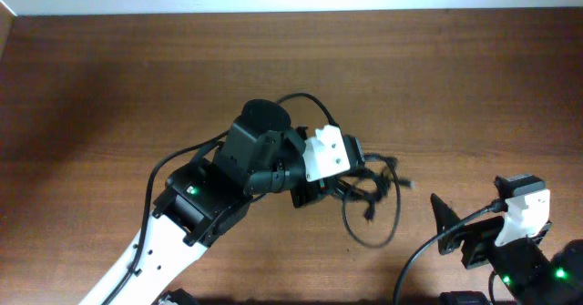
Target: Untangle cables
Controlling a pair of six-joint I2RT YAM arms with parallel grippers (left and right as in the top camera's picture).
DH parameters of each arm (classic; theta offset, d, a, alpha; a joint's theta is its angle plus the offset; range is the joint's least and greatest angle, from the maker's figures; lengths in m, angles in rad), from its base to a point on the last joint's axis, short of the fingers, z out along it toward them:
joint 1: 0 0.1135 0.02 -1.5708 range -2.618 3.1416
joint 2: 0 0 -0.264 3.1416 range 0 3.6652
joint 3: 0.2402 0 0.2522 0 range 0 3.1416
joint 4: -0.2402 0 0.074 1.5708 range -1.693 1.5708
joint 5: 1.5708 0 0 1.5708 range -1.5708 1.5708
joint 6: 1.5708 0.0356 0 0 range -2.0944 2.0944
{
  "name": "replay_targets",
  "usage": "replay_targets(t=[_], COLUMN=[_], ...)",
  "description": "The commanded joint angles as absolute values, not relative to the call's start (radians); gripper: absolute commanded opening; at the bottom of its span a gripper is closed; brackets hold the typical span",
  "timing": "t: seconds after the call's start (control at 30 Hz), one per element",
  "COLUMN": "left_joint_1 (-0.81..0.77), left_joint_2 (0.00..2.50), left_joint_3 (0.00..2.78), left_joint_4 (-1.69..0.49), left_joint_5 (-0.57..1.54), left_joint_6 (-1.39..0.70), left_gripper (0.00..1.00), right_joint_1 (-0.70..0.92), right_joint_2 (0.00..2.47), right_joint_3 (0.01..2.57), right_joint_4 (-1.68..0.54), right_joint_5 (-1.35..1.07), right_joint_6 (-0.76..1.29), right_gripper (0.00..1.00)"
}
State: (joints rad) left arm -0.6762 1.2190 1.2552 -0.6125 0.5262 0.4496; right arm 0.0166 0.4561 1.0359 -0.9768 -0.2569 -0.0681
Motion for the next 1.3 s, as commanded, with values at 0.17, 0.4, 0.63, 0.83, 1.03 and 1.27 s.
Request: replay_targets(t=[0.17, 0.4, 0.63, 0.83, 1.03, 1.27], left_joint_1=[-0.471, -0.388, -0.391, -0.390, -0.388, -0.336], left_joint_2=[1.195, 1.195, 1.196, 1.196, 1.196, 1.196], left_joint_3=[1.280, 1.280, 1.279, 1.279, 1.279, 1.279], left_joint_4=[-0.623, -0.623, -0.629, -0.630, -0.629, -0.628], left_joint_5=[1.098, 1.408, 1.478, 1.443, 1.353, 1.345], left_joint_6=[0.578, 0.661, 0.682, 0.682, 0.674, 0.670], left_gripper=[0.00, 0.00, 0.00, 0.00, 0.00, 0.00], right_joint_1=[0.025, 0.025, 0.025, 0.025, 0.025, 0.025], right_joint_2=[0.466, 0.490, 0.569, 0.613, 0.613, 0.613], right_joint_3=[1.095, 1.095, 1.095, 1.095, 1.095, 1.095], right_joint_4=[-0.973, -0.970, -0.934, -0.923, -0.925, -0.928], right_joint_5=[-0.465, -0.612, -0.759, -0.868, -0.837, -0.809], right_joint_6=[-0.101, -0.101, -0.101, -0.102, -0.127, -0.127], right_gripper=[0.99, 0.99, 1.00, 0.98, 0.98, 0.98])
